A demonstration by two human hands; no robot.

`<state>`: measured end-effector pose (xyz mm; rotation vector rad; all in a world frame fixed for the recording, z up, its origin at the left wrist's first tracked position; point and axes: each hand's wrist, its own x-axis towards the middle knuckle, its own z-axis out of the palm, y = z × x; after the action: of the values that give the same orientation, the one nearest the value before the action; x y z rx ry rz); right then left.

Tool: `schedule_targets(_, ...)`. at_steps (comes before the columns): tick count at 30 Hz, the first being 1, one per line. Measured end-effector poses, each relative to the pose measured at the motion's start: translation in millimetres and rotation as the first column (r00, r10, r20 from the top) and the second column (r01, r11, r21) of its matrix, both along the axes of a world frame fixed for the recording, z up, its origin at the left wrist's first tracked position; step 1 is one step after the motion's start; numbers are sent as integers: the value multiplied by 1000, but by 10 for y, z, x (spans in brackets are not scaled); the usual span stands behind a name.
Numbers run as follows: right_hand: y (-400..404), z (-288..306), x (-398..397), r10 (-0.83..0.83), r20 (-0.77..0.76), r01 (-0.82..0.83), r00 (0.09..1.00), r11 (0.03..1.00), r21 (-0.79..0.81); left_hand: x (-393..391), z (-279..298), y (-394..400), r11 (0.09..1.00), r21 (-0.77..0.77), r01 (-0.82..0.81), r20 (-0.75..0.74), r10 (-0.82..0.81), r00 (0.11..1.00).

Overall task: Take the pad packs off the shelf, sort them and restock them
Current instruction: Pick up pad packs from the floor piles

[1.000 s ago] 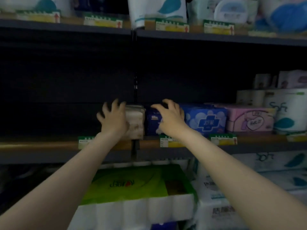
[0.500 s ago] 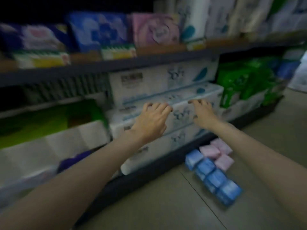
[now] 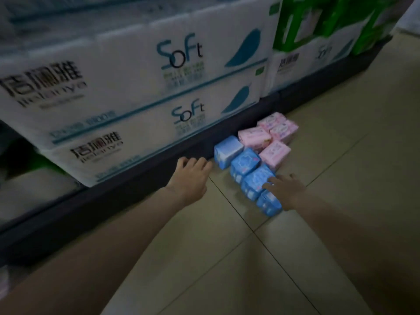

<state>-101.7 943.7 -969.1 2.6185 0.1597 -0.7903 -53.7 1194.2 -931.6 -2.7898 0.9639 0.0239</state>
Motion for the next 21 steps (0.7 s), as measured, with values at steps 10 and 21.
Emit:
schedule_targets(10,148,-473,135,111,70,-129,991,922,365,87,-595,-226,989,-118,-88,-371,38,928)
schedule_targets(21,242,-427,732,-80,108,-29,991,658,753,40,-1005,-94,957,-73,-280,-465,216,858)
